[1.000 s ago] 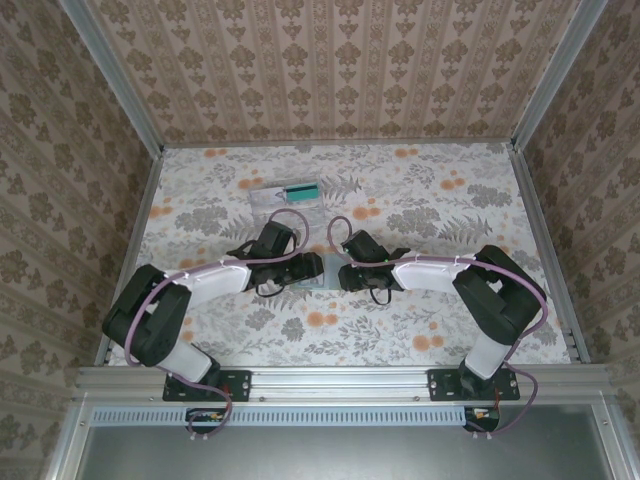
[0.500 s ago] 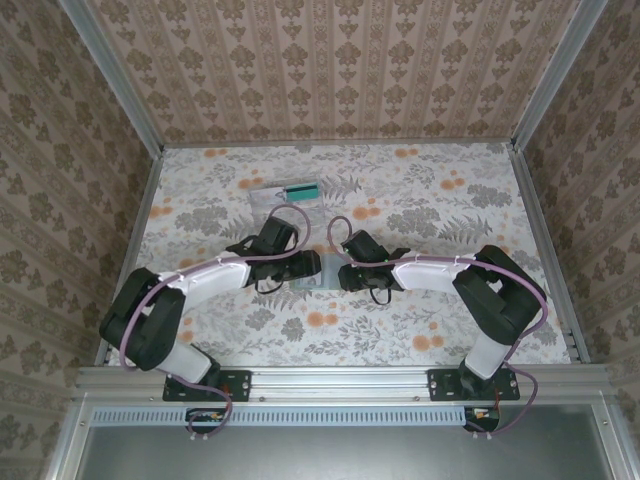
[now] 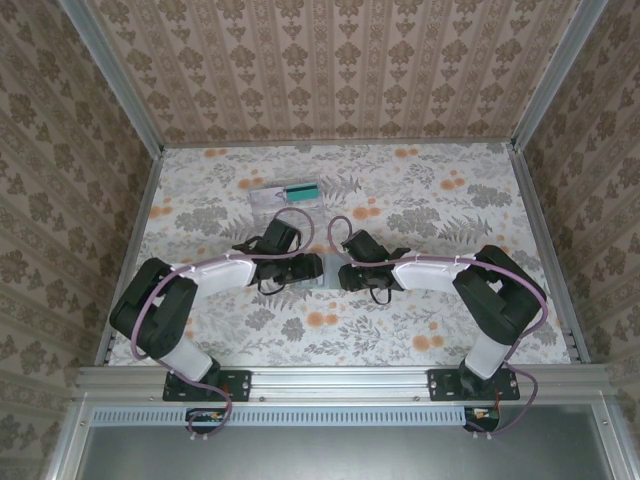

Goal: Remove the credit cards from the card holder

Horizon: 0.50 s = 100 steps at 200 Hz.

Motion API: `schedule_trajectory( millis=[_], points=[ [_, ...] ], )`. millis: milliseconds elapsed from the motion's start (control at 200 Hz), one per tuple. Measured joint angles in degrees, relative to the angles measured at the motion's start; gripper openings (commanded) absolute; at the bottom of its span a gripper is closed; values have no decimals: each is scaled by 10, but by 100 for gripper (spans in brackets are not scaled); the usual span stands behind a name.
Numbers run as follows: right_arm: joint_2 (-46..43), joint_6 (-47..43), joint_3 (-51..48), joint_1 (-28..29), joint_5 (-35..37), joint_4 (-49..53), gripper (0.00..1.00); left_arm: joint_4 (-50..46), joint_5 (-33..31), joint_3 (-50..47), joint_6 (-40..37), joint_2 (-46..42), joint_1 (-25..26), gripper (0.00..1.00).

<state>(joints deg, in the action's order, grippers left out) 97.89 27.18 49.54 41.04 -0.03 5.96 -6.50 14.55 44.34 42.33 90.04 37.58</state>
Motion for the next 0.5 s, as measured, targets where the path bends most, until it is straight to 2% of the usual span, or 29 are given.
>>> schedule_trajectory(
  millis=[225, 500],
  points=[
    [0, 0, 0, -2, 0, 0, 32, 41, 31, -7, 6, 1, 3, 65],
    [0, 0, 0, -2, 0, -2, 32, 57, 49, -6, 6, 1, 17, 71]
  ],
)
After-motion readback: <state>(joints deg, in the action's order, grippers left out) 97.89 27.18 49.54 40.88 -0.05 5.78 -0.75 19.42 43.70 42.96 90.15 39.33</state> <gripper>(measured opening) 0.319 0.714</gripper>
